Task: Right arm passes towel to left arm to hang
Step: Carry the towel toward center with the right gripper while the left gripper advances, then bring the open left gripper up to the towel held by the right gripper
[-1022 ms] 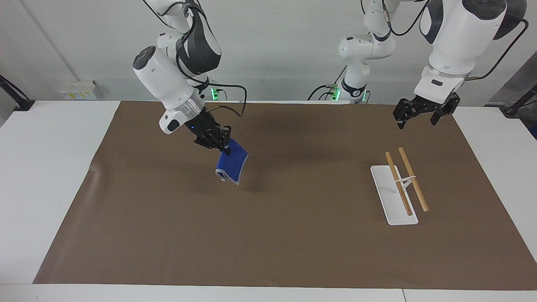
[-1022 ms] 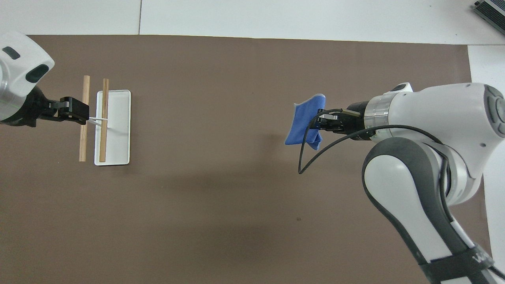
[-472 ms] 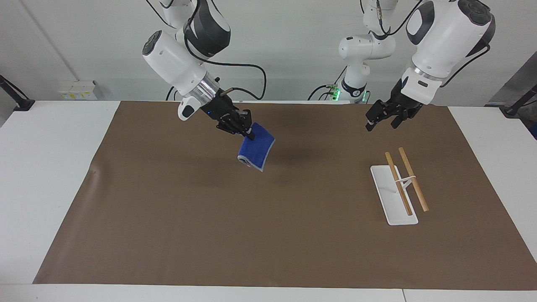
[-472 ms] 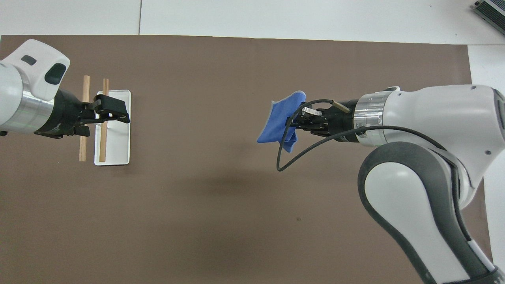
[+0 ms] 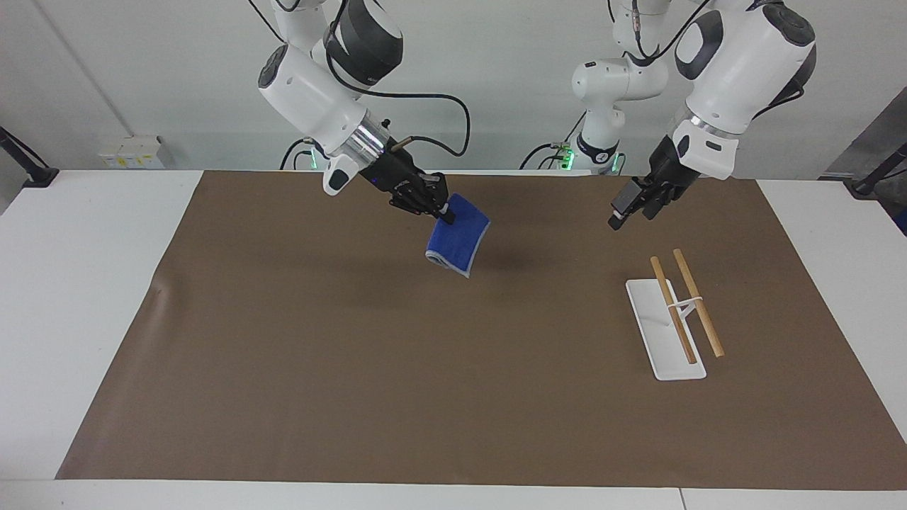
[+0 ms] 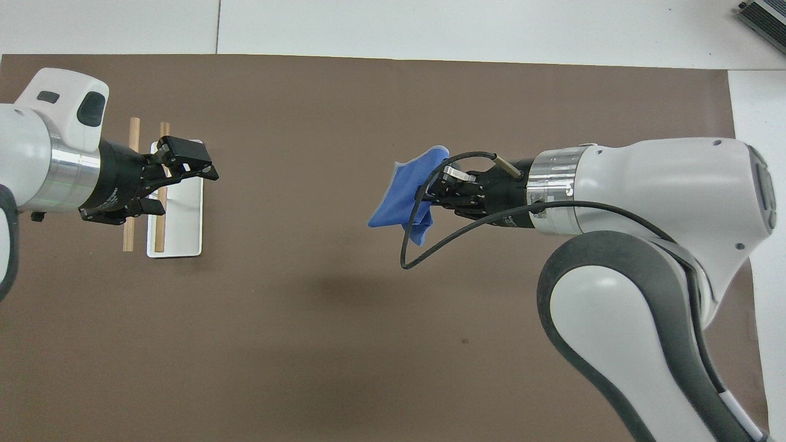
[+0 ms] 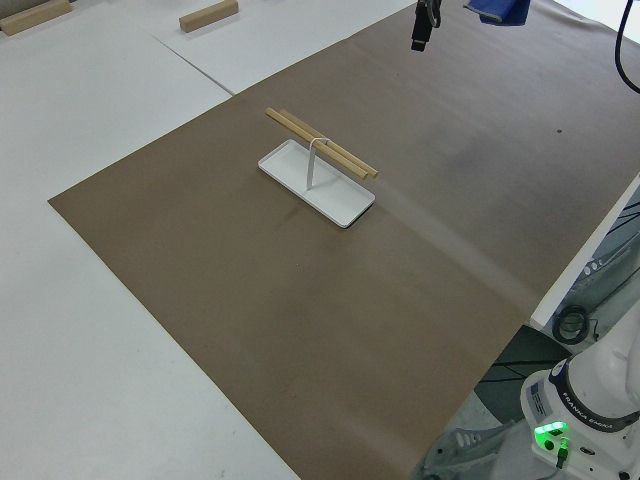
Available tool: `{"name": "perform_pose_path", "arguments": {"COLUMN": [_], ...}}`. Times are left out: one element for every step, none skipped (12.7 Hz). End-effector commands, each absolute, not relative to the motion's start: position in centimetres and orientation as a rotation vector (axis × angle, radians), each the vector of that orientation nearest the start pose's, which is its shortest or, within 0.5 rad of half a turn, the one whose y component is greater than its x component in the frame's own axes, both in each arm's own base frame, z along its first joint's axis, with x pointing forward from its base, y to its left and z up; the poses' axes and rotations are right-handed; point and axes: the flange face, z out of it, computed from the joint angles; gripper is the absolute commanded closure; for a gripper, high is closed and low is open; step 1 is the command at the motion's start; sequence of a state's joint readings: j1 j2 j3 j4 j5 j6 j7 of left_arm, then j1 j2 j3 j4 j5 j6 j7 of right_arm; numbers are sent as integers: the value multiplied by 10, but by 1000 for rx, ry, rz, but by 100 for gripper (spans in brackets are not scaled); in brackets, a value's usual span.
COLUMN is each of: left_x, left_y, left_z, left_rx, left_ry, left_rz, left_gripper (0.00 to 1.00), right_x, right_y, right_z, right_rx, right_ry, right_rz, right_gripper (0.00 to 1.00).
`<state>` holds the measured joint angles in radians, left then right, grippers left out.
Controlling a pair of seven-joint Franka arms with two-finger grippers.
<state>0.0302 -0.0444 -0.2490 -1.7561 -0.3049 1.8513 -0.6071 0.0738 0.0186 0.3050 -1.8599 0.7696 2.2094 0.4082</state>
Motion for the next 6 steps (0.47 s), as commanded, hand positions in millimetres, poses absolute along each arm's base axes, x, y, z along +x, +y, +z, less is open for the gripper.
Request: {"name": "perform_pose_path", "arguments": {"left_x": [526, 519, 514, 510, 504, 500], "left_y": [-155, -160, -165, -179, -192, -200], "left_z": [578, 576, 573, 569, 566, 562], "left_rx": [-3457, -3477, -3460, -3434, -3426, -3403], "left_ry": [-1000, -1099, -1258, -1386, -1508, -1648], "left_rz": [88, 145, 193, 228, 240, 246], "left_gripper": [0, 0, 0, 0, 0, 0], "right_x": [552, 551, 552, 551, 551, 551], "right_y": [258, 265, 265, 268, 268, 268], "right_z": [543, 541, 539, 540, 540, 540], "right_rx": [-2294, -2294, -2283, -2267, -2266, -2266], "right_ry": [528, 521, 532, 536, 537, 537], "right_rz": [-27, -27, -25, -15, -14, -14], "right_gripper": [100, 100, 100, 100, 100, 100]}}
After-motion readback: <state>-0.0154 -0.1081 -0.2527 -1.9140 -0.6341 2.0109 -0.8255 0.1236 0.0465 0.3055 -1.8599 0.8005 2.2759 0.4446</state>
